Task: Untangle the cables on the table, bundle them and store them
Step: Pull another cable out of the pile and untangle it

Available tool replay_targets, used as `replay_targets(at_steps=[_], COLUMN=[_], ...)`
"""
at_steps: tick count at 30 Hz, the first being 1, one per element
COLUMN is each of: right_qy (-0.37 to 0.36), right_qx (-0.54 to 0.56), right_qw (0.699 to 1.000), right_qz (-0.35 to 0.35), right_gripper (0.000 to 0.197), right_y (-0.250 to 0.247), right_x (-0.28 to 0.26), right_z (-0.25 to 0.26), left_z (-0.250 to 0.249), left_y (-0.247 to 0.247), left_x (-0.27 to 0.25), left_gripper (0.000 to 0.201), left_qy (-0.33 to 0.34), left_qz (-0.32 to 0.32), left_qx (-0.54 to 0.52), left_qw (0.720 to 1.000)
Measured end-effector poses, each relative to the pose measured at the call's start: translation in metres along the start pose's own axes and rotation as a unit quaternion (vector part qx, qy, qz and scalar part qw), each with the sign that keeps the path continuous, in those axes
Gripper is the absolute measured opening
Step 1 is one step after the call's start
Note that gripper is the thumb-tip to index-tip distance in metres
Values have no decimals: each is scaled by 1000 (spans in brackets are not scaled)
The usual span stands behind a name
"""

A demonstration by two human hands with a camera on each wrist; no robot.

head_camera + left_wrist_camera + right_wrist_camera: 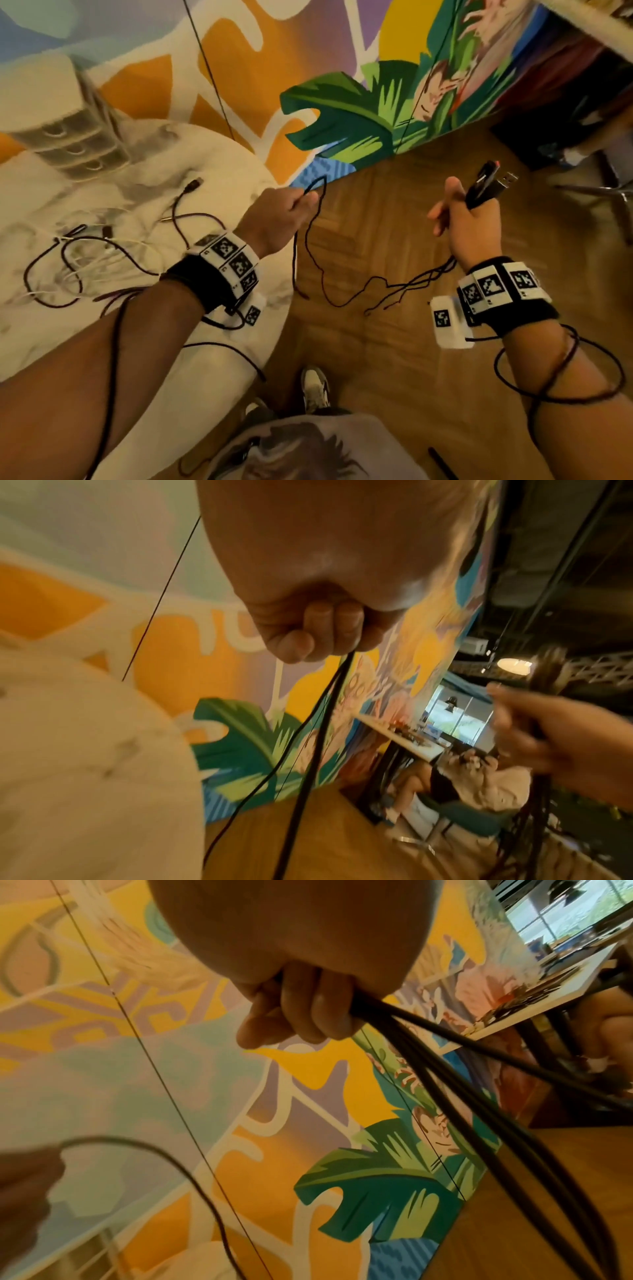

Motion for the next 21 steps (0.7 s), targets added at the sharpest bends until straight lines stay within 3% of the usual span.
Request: replay_targets(at_steps=[3, 5, 8, 10, 13, 16, 21], right_qy=[-9, -13, -10, -9, -8, -23, -34], right_qx=[-6, -15, -13, -18, -33, -41, -34], right_qw=[1000, 1000, 1000, 999, 999, 999, 996], right_qz=[-11, -16, -27, -32, -34, -18, 79], right_gripper=[43, 44, 34, 33, 41, 48, 37], right_y=[-15, -22, -33, -38, -40, -33, 0], right_x=[-5, -7, -6, -4, -4, -5, -11], right_z=[-1, 0, 0, 0, -1, 5, 20], left_z=[21, 40, 66, 65, 39, -6, -101], left_y=[40, 67, 98, 109, 111, 101, 65], left_x=[0, -7, -23, -30, -27, -16, 6], left_gripper=[44, 41, 30, 27, 26, 28, 42], left_qy=[-32, -95, -214, -228, -187, -110, 84], left_qz=[77, 152, 277, 299, 290, 275, 135], left_qx=[-25, -13, 115, 162, 140, 35, -137], left_qw=[996, 984, 929, 913, 928, 955, 978])
Point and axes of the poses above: each hand's wrist, its own x-axis towards the middle knuckle, its own y-axis out of the palm, z = x × y, the point moved 3 cm from there along x, towards the middle knuckle, and after that the axes turned 12 degrees about z, right-handed, at the moved point
